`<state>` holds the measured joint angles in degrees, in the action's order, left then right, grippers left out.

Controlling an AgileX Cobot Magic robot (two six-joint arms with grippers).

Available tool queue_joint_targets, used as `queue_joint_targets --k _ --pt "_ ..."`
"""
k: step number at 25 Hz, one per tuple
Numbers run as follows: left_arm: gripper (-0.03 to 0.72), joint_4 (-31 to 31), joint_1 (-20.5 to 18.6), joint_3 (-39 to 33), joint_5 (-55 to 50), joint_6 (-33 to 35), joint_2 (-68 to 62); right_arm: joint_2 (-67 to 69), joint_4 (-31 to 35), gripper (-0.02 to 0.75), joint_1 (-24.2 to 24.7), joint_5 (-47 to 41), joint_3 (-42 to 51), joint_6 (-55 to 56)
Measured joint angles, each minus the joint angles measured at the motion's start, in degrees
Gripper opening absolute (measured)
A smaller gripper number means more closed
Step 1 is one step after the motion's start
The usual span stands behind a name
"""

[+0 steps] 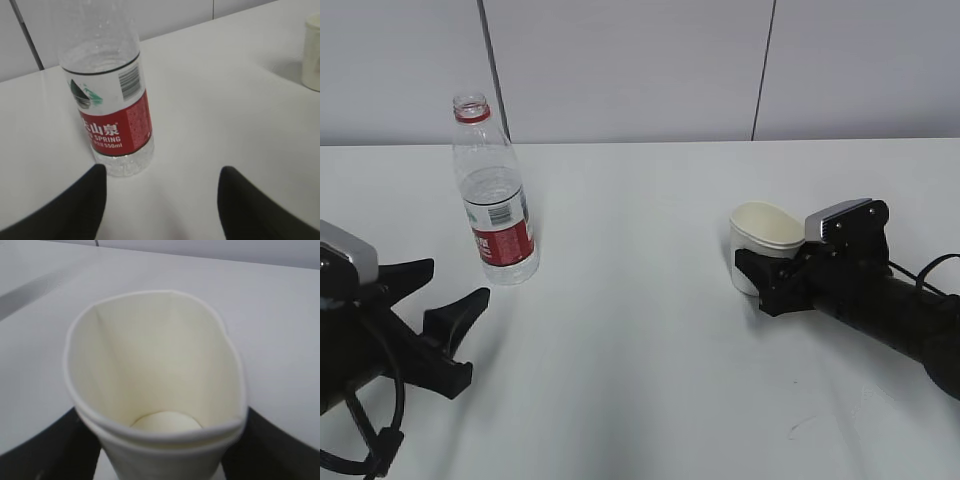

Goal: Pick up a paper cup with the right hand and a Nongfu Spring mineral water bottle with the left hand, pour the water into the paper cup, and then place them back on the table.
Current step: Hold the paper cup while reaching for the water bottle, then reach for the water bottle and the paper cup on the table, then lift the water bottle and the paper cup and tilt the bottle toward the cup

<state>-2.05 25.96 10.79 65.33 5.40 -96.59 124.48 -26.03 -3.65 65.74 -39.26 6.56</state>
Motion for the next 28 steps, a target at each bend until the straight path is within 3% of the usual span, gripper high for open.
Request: queue_joint_targets --k 9,17,28 --pt "0.449 1.2 0.0 2.2 -0.1 0.0 -4.6 0.0 0.0 0.486 0.0 0.0 0.0 0.0" --pt "0.597 5.5 0.0 9.5 -0.1 0.0 -9.6 0.0 0.0 0.486 0.0 0.0 0.0 0.0" --pt "0.596 9.6 0.0 22.3 -0.1 0.0 -18.8 0.0 0.0 0.484 0.0 0.0 0.0 0.0"
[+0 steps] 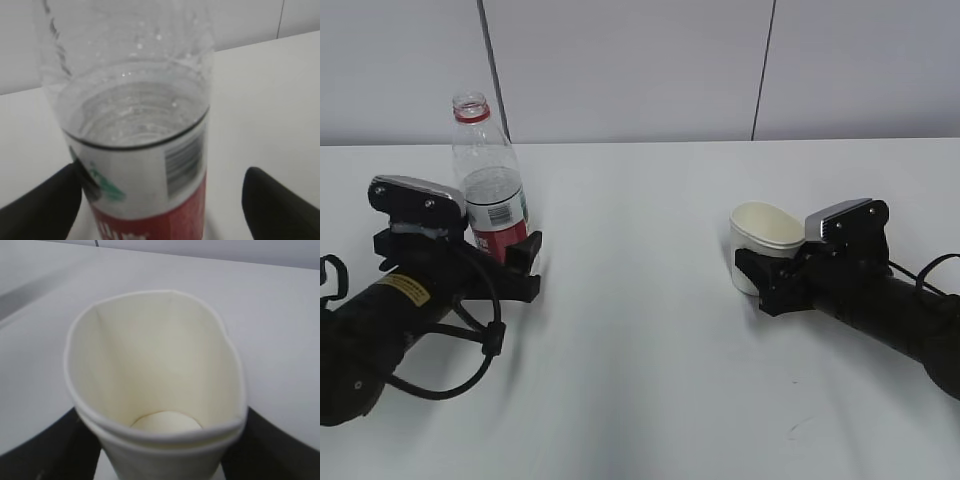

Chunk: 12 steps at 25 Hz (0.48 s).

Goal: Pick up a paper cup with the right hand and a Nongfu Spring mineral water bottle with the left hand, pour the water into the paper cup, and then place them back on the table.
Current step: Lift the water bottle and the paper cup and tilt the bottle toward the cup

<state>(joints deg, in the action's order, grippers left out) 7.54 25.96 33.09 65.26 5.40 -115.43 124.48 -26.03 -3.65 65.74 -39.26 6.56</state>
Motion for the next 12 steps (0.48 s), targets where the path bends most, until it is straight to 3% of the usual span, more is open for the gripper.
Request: queue_joint_targets --k 12 --pt "0.585 4.2 0.0 9.5 -0.1 0.0 -5.7 0.0 0.0 0.484 0.0 0.0 0.0 0.0"
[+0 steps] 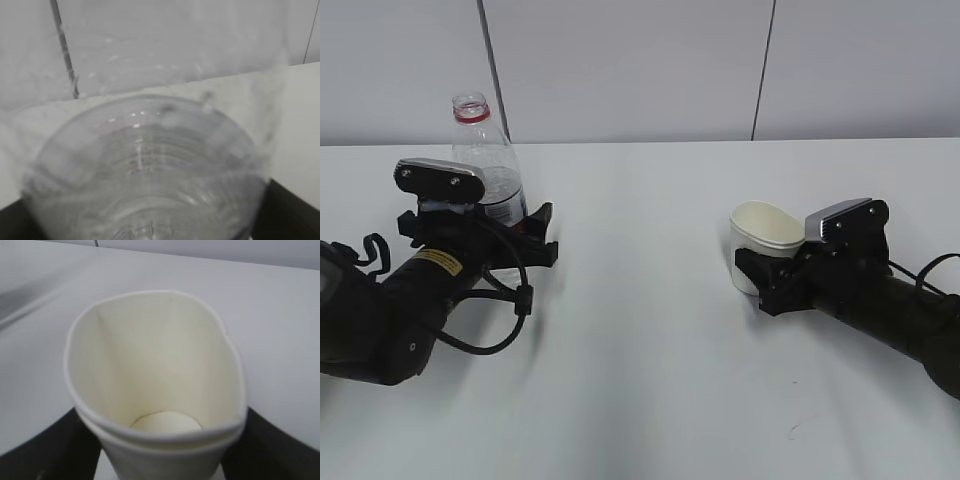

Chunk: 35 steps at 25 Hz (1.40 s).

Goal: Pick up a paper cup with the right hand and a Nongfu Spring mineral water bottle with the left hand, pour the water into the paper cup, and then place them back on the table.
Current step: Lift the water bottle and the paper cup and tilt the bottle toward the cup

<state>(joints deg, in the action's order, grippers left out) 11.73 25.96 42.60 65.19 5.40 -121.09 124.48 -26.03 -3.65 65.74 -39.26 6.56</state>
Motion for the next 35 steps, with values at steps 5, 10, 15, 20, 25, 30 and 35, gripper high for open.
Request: queue_joint_targets --k 5,10,15,20,25,30,35 --pt "0.468 0.5 0.0 0.1 0.1 0.0 0.0 0.0 0.0 0.482 0.0 0.0 0.0 0.0" --pt "0.365 0.5 0.0 0.1 0.3 0.2 0.0 0.0 -2.5 0.482 0.0 0.1 0.0 0.0" --pt "0.358 0.5 0.0 0.1 0.3 3.5 0.0 0.0 -8.6 0.482 0.0 0.2 0.0 0.0" --pt "0.358 0.5 0.0 0.1 0.4 6.8 0.0 0.0 -15.8 0.482 0.0 0.1 -2.0 3.2" --pt "0.355 -0.3 0.0 0.1 0.1 10.6 0.3 0.0 -20.6 0.482 -1.1 0.1 -5.0 7.4" --pt "0.355 -0.4 0.0 0.1 -2.3 17.0 2.6 0.0 -22.9 0.481 -3.9 0.1 -6.8 10.0" --pt "0.355 -0.4 0.0 0.1 -2.4 25.1 4.5 0.0 -25.8 0.479 -6.9 -1.0 -9.5 12.6"
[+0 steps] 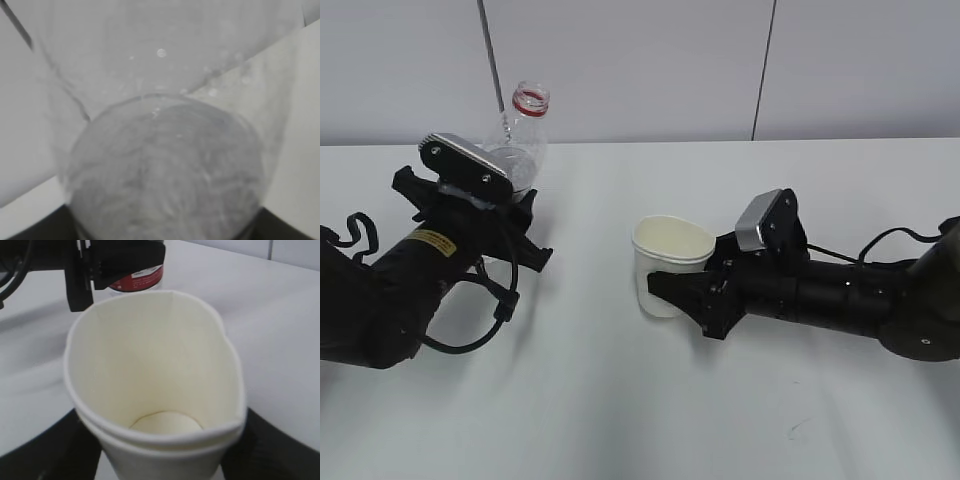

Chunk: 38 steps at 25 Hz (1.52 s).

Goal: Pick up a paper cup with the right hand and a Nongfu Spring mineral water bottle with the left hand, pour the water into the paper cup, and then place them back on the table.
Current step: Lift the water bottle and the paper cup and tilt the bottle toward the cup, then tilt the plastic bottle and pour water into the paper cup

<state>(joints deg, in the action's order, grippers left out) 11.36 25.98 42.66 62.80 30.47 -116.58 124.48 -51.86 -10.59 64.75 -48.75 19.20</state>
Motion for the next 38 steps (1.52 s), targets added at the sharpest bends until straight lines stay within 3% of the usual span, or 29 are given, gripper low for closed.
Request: queue_joint_targets --k 11,38 --pt "0.354 0.1 0.0 0.0 -0.5 17.2 2.2 0.0 -5.1 0.479 -1.6 -3.0 -5.4 6.3" --pt "0.352 0.0 0.0 0.0 -0.5 39.5 2.4 0.0 -11.3 0.479 -1.9 -8.9 -13.8 12.3"
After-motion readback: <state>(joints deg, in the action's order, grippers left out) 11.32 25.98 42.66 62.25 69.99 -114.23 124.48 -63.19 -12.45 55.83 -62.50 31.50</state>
